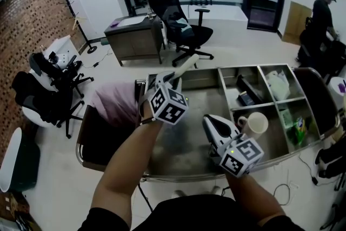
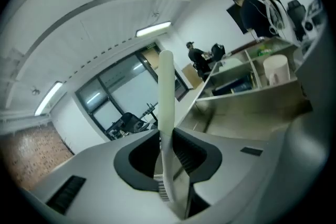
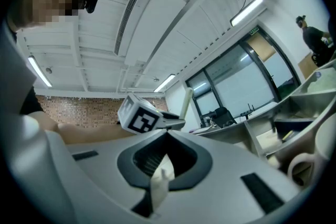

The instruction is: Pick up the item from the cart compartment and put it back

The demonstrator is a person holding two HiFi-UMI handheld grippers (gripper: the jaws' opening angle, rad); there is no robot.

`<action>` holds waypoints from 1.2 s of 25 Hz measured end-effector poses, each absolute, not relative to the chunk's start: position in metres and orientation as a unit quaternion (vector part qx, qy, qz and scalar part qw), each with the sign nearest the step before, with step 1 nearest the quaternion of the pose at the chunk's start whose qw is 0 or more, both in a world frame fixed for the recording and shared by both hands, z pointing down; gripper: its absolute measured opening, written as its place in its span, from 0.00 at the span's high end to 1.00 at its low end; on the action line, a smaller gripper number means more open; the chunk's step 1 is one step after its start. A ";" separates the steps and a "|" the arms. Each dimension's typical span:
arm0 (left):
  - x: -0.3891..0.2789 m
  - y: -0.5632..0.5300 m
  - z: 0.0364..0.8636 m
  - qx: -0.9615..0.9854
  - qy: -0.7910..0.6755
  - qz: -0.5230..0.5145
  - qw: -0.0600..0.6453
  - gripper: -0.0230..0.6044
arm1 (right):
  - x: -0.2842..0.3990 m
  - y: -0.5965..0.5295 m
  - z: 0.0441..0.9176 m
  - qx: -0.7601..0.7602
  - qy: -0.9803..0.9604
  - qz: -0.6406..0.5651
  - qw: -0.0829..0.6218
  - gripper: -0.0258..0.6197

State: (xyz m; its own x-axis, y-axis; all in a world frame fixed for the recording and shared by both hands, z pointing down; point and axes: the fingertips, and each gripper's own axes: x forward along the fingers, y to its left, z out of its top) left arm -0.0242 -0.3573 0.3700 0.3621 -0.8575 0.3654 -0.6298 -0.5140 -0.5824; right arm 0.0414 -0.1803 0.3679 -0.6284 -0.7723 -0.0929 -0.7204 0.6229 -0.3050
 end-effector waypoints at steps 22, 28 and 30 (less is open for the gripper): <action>0.004 -0.383 0.429 -0.798 0.392 -0.416 0.191 0.68 | 0.040 -0.180 0.368 -0.414 0.896 -0.121 0.102 0.94; -0.003 -0.377 0.426 -0.809 0.402 -0.392 0.173 0.68 | 0.039 -0.180 0.369 -0.415 0.896 -0.121 0.101 0.94; -0.005 -0.375 0.426 -0.814 0.405 -0.383 0.161 0.68 | 0.039 -0.180 0.369 -0.416 0.896 -0.122 0.101 0.94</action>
State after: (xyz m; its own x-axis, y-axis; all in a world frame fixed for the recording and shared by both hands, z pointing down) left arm -0.0045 -0.3751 0.4256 0.3782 -0.7828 0.4942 -0.5364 -0.6204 -0.5722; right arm 0.0391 -0.1804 0.3693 -0.6343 -0.7690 -0.0799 -0.7197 0.6251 -0.3021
